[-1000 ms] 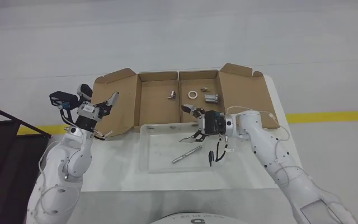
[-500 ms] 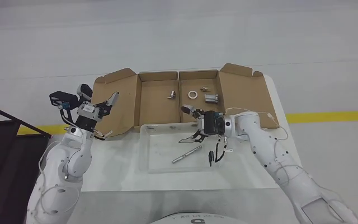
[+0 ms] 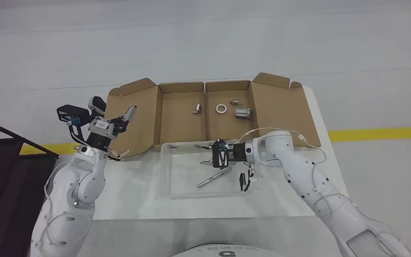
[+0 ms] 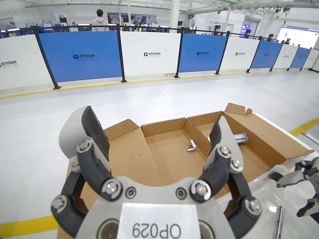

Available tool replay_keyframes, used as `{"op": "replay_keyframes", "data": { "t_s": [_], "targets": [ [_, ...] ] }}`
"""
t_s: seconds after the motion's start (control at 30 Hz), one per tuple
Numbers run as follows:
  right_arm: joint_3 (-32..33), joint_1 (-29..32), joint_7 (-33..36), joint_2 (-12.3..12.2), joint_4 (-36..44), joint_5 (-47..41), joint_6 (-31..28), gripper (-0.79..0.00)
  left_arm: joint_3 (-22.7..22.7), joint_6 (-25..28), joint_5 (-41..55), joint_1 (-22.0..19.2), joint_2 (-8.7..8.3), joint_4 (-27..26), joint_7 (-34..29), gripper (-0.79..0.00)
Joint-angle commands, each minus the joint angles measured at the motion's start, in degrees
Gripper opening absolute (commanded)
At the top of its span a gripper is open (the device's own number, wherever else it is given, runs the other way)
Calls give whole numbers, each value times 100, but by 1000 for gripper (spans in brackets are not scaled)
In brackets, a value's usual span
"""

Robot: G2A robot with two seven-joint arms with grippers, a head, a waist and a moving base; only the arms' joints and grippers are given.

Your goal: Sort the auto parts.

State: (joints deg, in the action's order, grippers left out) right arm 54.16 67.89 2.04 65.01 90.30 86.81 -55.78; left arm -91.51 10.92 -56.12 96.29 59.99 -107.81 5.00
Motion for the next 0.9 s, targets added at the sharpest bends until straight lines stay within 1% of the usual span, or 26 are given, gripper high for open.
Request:
{"op": "replay_keyframes", "data": {
  "t_s": [0.0, 0.13, 0.2, 0.4, 0.5, 0.67, 0.77, 0.87],
  "targets": [
    [-13, 7, 248, -14, 41, -6, -108, -422, 0, 0, 0, 0, 0, 0, 0, 0],
    [-52, -8, 637, -46, 48, -68, -222, -431, 0, 0, 0, 0, 0, 0, 0, 0],
    [-77, -35, 815, -65, 25, -143, -222, -416, 0, 0, 0, 0, 0, 0, 0, 0],
    [-136, -236, 1233, -96, -100, -590, -218, -406, 0, 0, 0, 0, 0, 0, 0, 0],
    [-126, -363, 1431, -81, -172, -835, -175, -419, 0, 0, 0, 0, 0, 0, 0, 0],
    [-382, -619, 2161, -22, -226, -1002, -174, -419, 0, 0, 0, 0, 0, 0, 0, 0],
    [-636, -772, 2705, 42, -279, -1136, -107, -437, 0, 0, 0, 0, 0, 0, 0, 0],
    [-861, -927, 3118, 103, -372, -1324, -120, -422, 0, 0, 0, 0, 0, 0, 0, 0]
  ]
}}
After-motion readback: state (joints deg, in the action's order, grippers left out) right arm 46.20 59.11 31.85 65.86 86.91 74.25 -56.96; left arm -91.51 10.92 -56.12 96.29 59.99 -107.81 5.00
